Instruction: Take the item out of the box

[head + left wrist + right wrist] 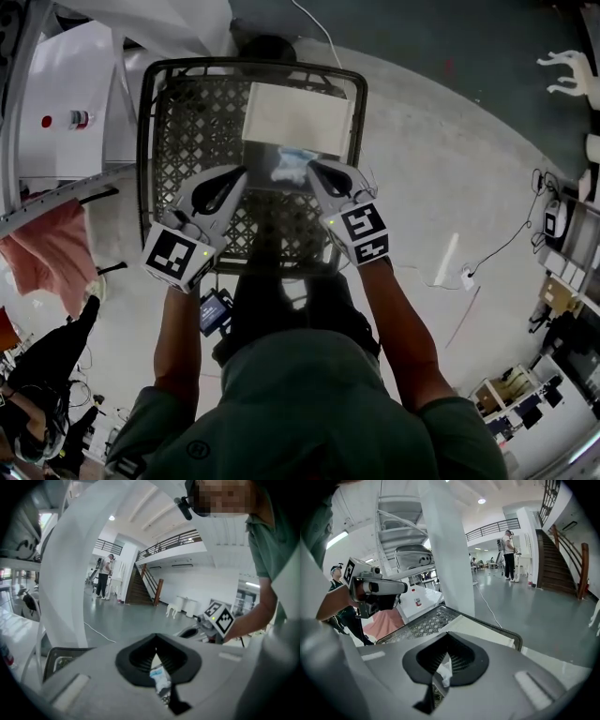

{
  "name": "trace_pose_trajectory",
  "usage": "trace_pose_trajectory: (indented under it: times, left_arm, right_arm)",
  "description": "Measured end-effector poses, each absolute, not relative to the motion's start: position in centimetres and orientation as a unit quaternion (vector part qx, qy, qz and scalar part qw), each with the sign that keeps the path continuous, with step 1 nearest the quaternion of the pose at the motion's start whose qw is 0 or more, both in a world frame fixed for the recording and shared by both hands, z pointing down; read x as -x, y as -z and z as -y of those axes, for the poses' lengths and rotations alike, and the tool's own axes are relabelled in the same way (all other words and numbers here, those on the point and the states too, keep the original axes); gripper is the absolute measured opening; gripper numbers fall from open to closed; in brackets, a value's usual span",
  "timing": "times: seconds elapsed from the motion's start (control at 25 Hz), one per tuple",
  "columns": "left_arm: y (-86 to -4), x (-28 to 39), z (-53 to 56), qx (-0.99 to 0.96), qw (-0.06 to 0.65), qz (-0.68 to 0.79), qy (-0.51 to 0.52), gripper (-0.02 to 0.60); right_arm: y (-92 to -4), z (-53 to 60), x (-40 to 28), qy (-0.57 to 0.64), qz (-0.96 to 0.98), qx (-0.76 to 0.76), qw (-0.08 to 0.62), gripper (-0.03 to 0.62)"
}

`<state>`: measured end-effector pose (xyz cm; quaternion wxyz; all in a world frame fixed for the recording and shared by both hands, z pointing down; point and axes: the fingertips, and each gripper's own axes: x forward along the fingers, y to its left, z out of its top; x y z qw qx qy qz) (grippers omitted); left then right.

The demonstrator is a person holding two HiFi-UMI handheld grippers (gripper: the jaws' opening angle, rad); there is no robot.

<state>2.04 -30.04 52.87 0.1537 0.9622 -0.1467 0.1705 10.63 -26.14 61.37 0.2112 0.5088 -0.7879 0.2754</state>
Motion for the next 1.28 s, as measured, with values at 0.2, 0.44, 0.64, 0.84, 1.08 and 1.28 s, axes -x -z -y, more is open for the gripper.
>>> trace_pose_trajectory:
  times: [0.2, 0.44, 0.64, 0.84, 1.08, 1.28]
  left_arm:
    - [-55.3, -1.7, 30.4, -0.959, 0.166, 0.147, -0.179, 0.002]
    - [-58.2, -1.1, 30.6, -0.955, 0.177, 0.147, -0.187, 0.002]
    - [-59.8, -1.3, 30.7, -0.953, 0.189, 0.143, -0.189, 0.002]
    - [-61.7, -1.0, 30.9, -0.952, 0.196, 0.14, -0.19, 0.002]
    - [-63.5, -0.5, 31.1, -0.951, 0.196, 0.138, -0.194, 0.002]
    - [-64.6, -0.3, 31.3, -0.949, 0.202, 0.136, -0.2, 0.002]
  right_arm:
    - [-64.8, 26.5, -10.4, -0.288, 0.783, -0.504, 0.222, 0.006]
    - [-68.8, 26.2, -9.8, -0.307, 0.777, -0.493, 0.243, 0.02]
    - [-71.6, 25.9, -9.7, -0.319, 0.773, -0.484, 0.257, 0.026]
    - [-74.8, 25.7, -9.0, -0.332, 0.768, -0.473, 0.277, 0.034]
    - [-77.9, 25.4, -8.5, -0.343, 0.761, -0.462, 0.299, 0.064]
    - [-79.4, 25.7, -7.4, -0.346, 0.758, -0.45, 0.322, 0.105]
